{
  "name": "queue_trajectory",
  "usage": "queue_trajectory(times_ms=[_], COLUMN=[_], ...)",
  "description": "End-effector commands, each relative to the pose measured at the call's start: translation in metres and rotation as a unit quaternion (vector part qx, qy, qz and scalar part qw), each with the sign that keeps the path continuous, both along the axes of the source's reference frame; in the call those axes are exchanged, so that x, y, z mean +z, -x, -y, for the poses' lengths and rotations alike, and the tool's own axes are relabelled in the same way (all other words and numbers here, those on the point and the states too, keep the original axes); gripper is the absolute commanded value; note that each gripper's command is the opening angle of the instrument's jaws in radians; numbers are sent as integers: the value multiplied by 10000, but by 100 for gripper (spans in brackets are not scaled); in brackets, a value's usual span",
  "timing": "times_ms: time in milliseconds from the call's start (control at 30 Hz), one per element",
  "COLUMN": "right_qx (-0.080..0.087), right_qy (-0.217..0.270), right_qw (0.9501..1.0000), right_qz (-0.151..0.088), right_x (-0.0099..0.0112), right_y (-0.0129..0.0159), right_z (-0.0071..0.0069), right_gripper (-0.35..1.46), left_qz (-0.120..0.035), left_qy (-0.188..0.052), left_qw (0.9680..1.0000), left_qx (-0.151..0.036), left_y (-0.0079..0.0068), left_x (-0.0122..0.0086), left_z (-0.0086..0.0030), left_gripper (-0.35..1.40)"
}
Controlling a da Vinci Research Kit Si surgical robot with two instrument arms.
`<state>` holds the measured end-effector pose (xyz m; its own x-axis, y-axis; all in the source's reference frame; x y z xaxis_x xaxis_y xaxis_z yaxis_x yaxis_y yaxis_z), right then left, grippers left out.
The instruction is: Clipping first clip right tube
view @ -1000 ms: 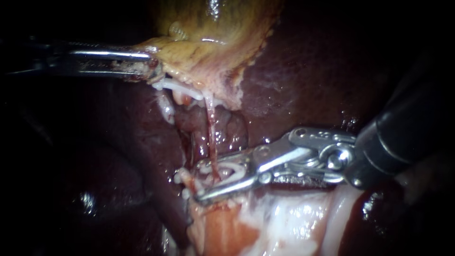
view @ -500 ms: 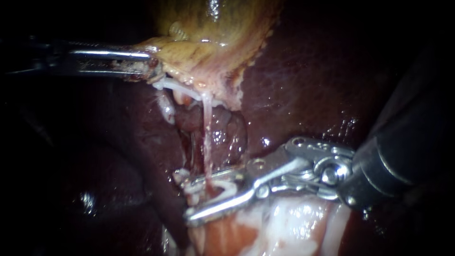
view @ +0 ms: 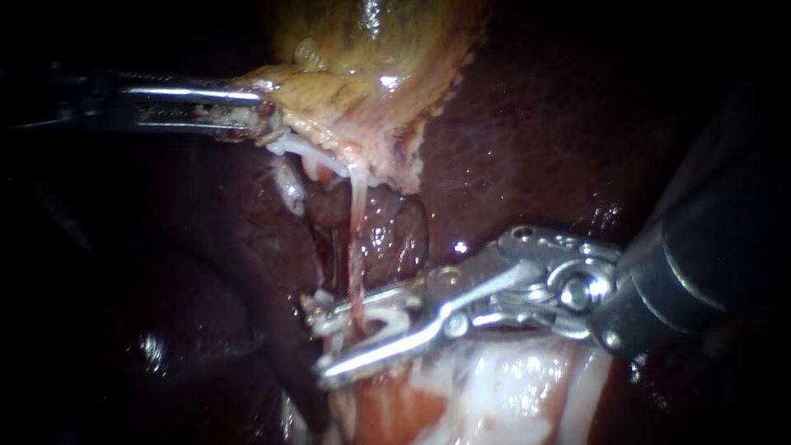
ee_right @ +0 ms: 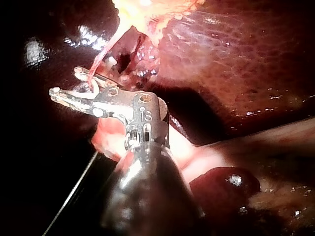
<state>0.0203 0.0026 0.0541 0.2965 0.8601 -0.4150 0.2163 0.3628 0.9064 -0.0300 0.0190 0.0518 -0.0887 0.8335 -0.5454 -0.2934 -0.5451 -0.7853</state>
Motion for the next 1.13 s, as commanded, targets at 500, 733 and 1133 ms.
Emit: queue_trajectory(times_ms=[500,733,1133], right_qx=[-150,-370,-394], right_qy=[-136,-90,-57], right_qw=[9998,9992,9991], right_qz=[20,141,118], right_x=[2,5,12], right_y=[4,4,5], right_z=[1,1,-2], right_gripper=[-35,-35,-35], left_qz=[-2,-2,-2], left_qy=[0,0,0], left_qw=[10000,10000,10000], left_qx=[-2,-2,-2], left_y=[1,1,1], left_x=[0,0,0], left_z=[0,0,0], left_gripper=[-35,-35,-35])
